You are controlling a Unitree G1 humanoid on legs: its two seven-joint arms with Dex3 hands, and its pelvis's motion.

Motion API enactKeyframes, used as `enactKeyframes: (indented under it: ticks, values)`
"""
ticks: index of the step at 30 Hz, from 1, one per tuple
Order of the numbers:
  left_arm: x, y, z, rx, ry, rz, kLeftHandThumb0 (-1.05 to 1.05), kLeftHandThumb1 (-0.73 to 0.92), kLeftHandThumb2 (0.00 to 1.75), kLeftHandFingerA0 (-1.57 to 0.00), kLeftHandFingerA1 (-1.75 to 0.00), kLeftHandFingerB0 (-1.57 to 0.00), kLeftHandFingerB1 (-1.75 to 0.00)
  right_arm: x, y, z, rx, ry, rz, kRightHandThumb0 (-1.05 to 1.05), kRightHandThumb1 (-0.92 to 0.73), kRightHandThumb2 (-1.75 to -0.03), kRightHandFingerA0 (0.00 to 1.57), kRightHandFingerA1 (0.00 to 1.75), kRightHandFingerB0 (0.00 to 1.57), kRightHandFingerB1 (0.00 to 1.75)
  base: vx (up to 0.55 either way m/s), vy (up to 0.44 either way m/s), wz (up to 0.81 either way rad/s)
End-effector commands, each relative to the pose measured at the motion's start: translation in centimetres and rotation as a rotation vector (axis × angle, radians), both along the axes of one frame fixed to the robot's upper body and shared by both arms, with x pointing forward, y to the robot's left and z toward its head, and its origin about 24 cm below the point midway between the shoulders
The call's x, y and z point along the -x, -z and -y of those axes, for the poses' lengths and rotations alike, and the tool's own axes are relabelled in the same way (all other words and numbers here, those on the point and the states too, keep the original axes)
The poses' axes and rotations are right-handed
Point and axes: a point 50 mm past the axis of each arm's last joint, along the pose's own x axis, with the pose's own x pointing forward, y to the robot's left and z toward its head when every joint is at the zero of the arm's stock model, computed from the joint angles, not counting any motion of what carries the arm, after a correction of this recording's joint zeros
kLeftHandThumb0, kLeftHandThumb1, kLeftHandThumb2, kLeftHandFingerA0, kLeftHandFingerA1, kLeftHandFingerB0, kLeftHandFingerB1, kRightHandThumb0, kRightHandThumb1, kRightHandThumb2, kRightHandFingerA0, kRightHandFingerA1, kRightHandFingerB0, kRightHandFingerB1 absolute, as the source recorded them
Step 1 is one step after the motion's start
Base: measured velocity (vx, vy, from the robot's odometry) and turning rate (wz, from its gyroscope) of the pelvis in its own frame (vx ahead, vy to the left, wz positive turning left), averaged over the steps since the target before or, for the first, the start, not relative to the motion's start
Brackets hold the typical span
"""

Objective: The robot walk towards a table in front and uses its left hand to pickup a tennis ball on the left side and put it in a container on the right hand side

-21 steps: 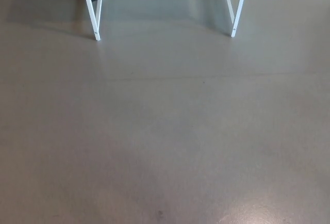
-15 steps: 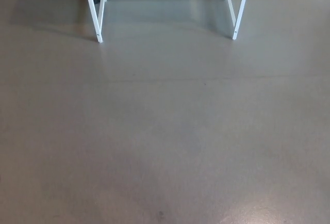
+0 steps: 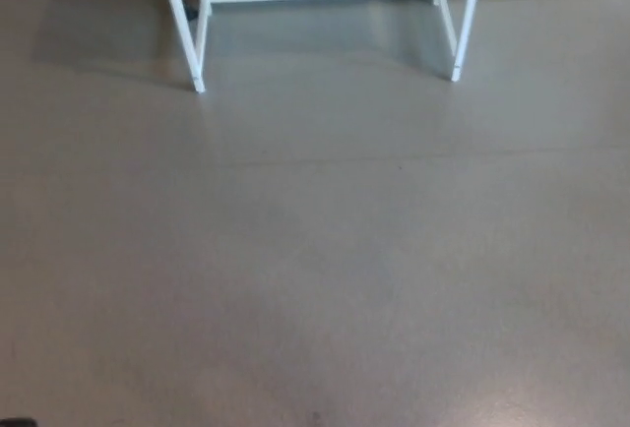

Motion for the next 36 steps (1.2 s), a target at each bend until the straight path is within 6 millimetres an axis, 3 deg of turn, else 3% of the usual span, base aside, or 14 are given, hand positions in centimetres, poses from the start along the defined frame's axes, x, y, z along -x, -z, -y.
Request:
enactKeyframes:
  ticks: [1,10,15,17,18,21,22,23,24,36]
  values:
    - [0.02,-0.39,-0.49,-0.02,0.018,0.011,-0.17,0.3,0.49,-0.68,-0.64,-0.6,-0.58,-0.13,-0.27,0.31,0.013,0.001,0.017,-0.72,-0.31,-0.7,0.6,0.53,0.49,0.47,0.0,0.0,0.0]
    - [-0.47,-0.42,-0.41,-0.002,0.004,0.021,-0.12,0.3,0.49,-0.67,-0.66,-0.61,-0.59,-0.47,-0.38,0.34,0.019,-0.004,0.025,-0.74,-0.31,-0.71,0.61,0.53,0.49,0.47,0.11,0.232,0.02]
    - [-0.78,-0.47,-0.37,-0.016,0.01,0.024,-0.2,0.26,0.52,-0.72,-0.68,-0.62,-0.61,-0.65,-0.49,0.3,0.021,-0.013,0.037,-0.73,-0.31,-0.71,0.62,0.54,0.46,0.46,0.19,0.116,0.01]
    - [-0.76,-0.52,-0.4,-0.024,0.021,0.025,-0.21,0.26,0.52,-0.71,-0.68,-0.62,-0.61,-0.65,-0.46,0.28,0.022,-0.014,0.036,-0.74,-0.31,-0.71,0.63,0.54,0.47,0.46,0.2,-0.019,0.12]
    - [-0.75,-0.52,-0.39,-0.025,0.024,0.026,-0.21,0.26,0.52,-0.71,-0.68,-0.62,-0.62,-0.64,-0.46,0.29,0.023,-0.014,0.036,-0.71,-0.38,-0.53,0.66,0.48,0.52,0.41,0.19,-0.048,0.09]
    - [-0.74,-0.54,-0.42,-0.029,0.03,0.026,-0.16,0.29,0.49,-0.72,-0.65,-0.65,-0.59,-0.66,-0.43,0.22,0.026,-0.013,0.035,-0.69,-0.38,-0.53,0.66,0.48,0.52,0.41,0.23,-0.121,0.1]
    - [-0.74,-0.54,-0.43,-0.03,0.03,0.025,-0.22,0.26,0.53,-0.73,-0.68,-0.63,-0.61,-0.66,-0.43,0.21,0.028,-0.013,0.036,-0.72,-0.32,-0.71,0.63,0.54,0.46,0.46,0.17,-0.222,0.08]
    - [-0.74,-0.53,-0.43,-0.031,0.03,0.025,-0.22,0.26,0.53,-0.73,-0.68,-0.63,-0.61,-0.66,-0.44,0.2,0.03,-0.014,0.037,-0.72,-0.32,-0.71,0.63,0.54,0.46,0.46,0.27,-0.216,0.34]
    - [-0.82,-0.56,-0.43,-0.033,0.032,0.026,-0.23,0.25,0.53,-0.75,-0.67,-0.64,-0.62,-0.73,-0.46,0.19,0.033,-0.018,0.038,-0.7,-0.38,-0.54,0.66,0.49,0.53,0.41,0.27,-0.288,-0.28]
    - [-0.7,-0.58,-0.45,-0.033,0.036,0.024,-0.17,0.29,0.48,-0.76,-0.64,-0.65,-0.58,-0.9,-0.43,0.14,0.047,-0.026,0.032,-0.69,-0.39,-0.54,0.67,0.49,0.53,0.41,0.23,-0.076,-0.01]
